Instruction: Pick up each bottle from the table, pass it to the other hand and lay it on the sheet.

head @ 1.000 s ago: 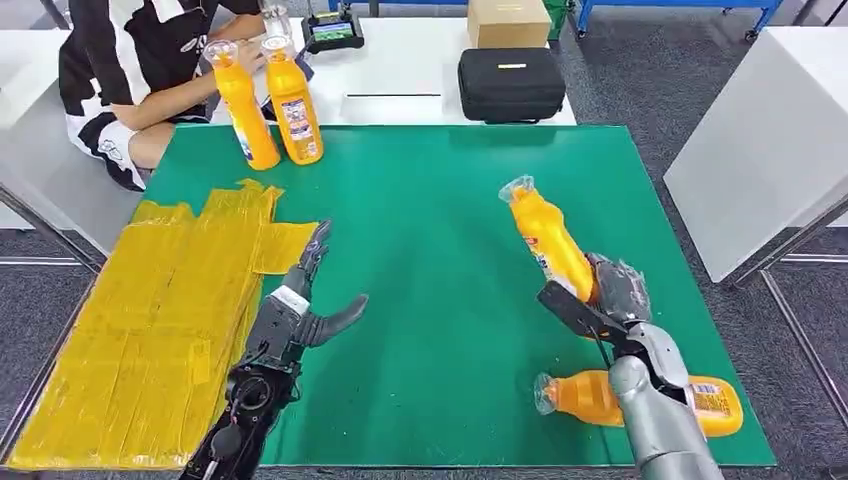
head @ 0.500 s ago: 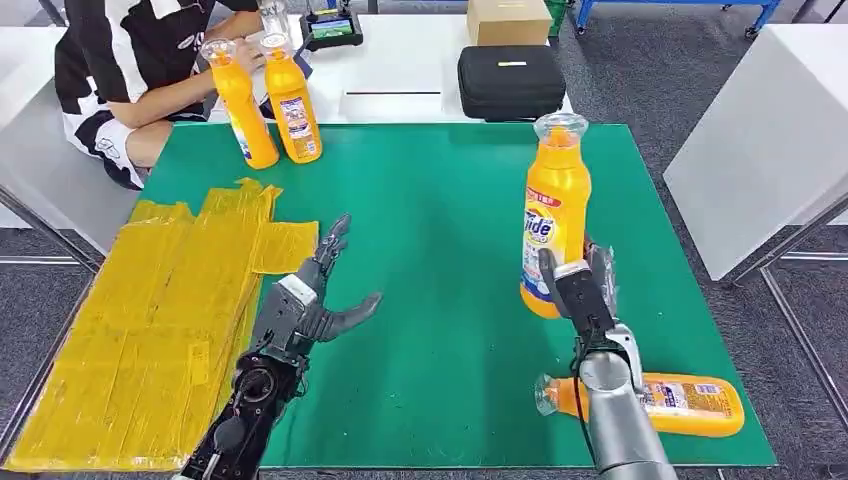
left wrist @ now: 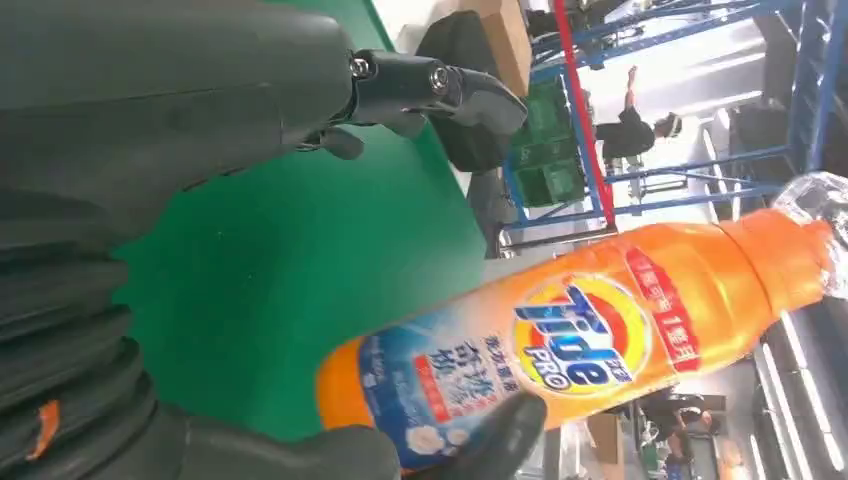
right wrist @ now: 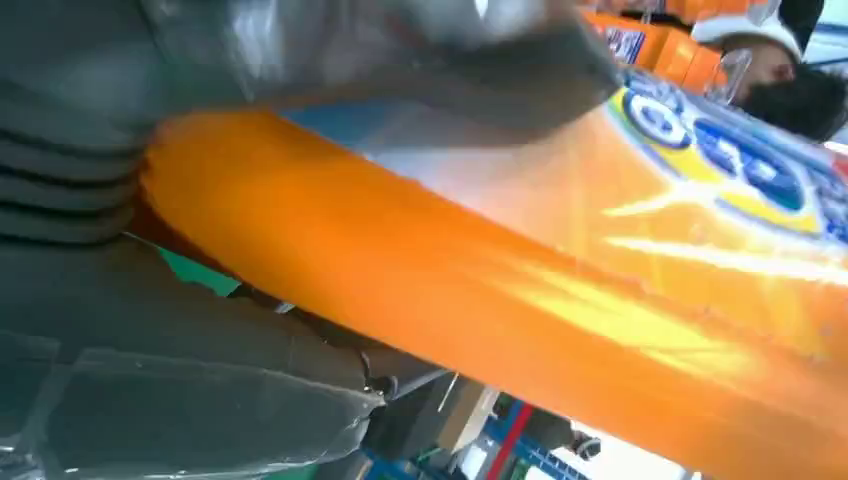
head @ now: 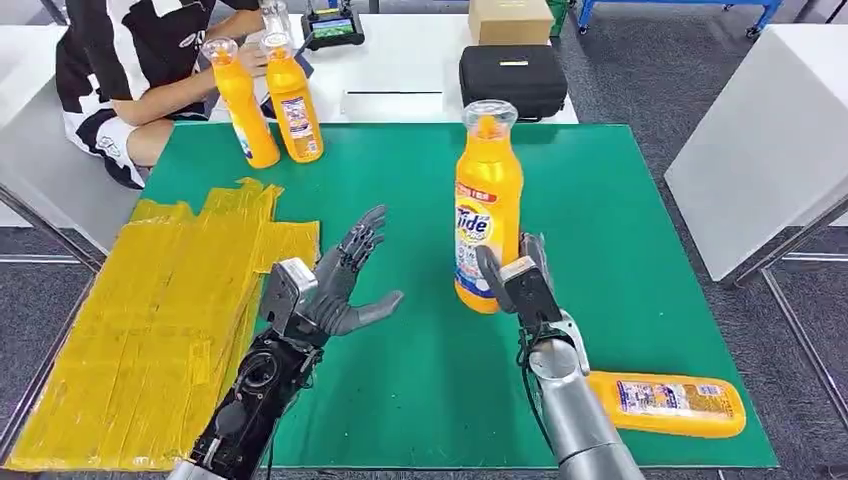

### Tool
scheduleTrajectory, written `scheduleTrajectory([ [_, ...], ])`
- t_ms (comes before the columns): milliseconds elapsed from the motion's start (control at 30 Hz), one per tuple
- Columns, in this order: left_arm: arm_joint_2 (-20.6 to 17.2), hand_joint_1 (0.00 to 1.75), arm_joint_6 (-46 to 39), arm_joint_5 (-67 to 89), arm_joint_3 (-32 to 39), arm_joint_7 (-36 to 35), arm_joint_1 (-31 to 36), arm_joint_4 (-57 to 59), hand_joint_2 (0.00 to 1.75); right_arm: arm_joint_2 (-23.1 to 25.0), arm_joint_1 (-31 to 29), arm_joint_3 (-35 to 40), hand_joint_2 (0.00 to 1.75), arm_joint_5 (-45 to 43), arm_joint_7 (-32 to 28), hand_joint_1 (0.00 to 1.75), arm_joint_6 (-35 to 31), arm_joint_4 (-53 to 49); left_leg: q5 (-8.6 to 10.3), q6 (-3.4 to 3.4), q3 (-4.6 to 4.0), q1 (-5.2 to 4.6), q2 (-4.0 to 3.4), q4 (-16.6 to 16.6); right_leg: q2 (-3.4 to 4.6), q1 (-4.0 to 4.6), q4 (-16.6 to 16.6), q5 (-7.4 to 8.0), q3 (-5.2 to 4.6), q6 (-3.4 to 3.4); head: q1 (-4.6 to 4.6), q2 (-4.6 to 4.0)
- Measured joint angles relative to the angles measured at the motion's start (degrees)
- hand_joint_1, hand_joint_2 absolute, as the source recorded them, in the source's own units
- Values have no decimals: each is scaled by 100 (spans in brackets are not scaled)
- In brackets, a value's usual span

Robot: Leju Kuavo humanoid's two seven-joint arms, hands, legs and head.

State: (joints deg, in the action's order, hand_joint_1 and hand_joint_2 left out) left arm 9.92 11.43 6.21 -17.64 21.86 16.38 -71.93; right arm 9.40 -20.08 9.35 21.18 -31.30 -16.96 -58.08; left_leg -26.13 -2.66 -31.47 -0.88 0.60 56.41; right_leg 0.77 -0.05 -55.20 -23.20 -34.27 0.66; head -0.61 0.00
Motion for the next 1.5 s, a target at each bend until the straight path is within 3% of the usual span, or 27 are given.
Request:
scheduleTrajectory([
  [633, -96, 0, 146, -877, -138, -330, 31, -96, 175, 350, -239, 1447, 175, 918, 116, 175, -671, 1316, 0, 0, -2, 1, -7, 0, 2, 1, 0, 0, -6, -1, 2, 0],
  [1100, -83, 0, -181, -905, -140, -426, 124, 153, 175, 376, -65, 2007, 175, 1620, 155, 175, -1353, 1412, 0, 0, -1, 0, -8, 0, 2, 1, 1, 0, -7, -1, 2, 0],
  [1400, -76, 0, -304, -894, -147, -394, 242, 448, 175, 358, -29, 2146, 175, 1602, 236, 175, -1513, 1414, 0, 1, -1, 0, -6, 0, 2, 1, 0, 0, -6, -1, 2, 0],
  [1433, -70, 17, -308, -897, -155, -383, 263, 505, 175, 348, -15, 2162, 175, 1559, 232, 175, -1534, 1414, 0, 0, -2, 0, -5, 0, 2, 0, 0, 0, -6, -1, 4, 0],
  [1467, -66, 108, -310, -899, -166, -372, 277, 542, 175, 341, -3, 2172, 175, 1537, 232, 175, -1539, 1414, 0, 0, -3, 0, -6, 0, 1, 0, 0, 0, -6, -1, 2, 0],
  [1500, -63, 175, -308, -914, -173, -359, 283, 566, 175, 332, 7, 2175, 175, 1519, 223, 175, -1541, 1414, 0, 0, -3, 0, -8, 0, 2, 0, 0, 0, -6, -1, 4, 0],
])
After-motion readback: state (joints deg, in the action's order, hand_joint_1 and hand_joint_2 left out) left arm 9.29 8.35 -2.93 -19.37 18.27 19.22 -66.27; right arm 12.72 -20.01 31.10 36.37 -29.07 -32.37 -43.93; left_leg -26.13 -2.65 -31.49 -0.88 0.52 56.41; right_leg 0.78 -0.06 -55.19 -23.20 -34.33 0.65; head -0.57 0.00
